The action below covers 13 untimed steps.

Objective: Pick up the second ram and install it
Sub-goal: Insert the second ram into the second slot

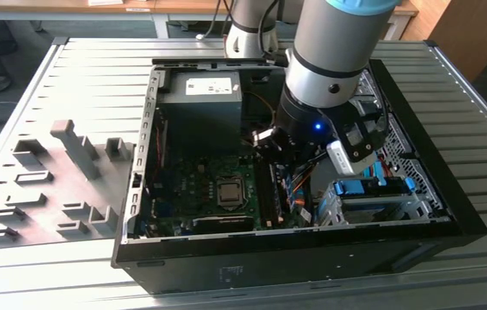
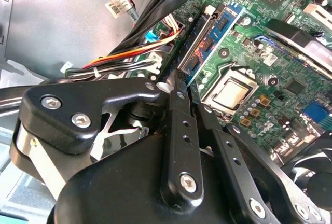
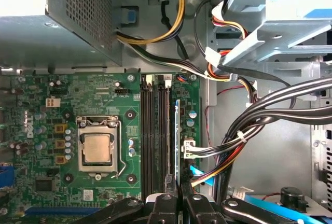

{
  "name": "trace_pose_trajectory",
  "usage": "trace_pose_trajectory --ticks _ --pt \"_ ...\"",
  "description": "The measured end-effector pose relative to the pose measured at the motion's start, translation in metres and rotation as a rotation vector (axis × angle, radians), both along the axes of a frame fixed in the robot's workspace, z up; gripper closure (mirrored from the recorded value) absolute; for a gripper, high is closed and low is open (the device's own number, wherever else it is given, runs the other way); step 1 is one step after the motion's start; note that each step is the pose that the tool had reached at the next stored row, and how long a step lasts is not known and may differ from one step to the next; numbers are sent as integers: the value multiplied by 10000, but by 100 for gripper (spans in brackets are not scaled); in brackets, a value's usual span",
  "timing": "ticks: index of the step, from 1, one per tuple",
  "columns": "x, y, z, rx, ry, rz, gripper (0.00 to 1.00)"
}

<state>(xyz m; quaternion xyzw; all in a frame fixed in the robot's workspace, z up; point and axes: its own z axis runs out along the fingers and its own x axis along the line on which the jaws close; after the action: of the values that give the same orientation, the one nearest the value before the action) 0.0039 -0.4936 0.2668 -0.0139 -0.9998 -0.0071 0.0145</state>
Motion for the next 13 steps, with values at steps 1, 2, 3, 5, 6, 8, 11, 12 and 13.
trace_pose_trajectory --ticks 1,2,3,5,6,8,11,12,13 --pt "2 0 -1 -2 0 0 86" --pt "4 0 -2 -5 0 1 86" --pt "5 0 -3 -8 0 0 86" --pt "9 0 -6 -13 0 0 86" --pt "10 0 -7 -17 0 0 86" --pt "13 0 -10 -23 0 0 86" --pt "18 0 -14 -32 0 0 86" --pt "20 0 -16 -34 0 0 86" --pt "21 0 -17 -37 0 0 86"
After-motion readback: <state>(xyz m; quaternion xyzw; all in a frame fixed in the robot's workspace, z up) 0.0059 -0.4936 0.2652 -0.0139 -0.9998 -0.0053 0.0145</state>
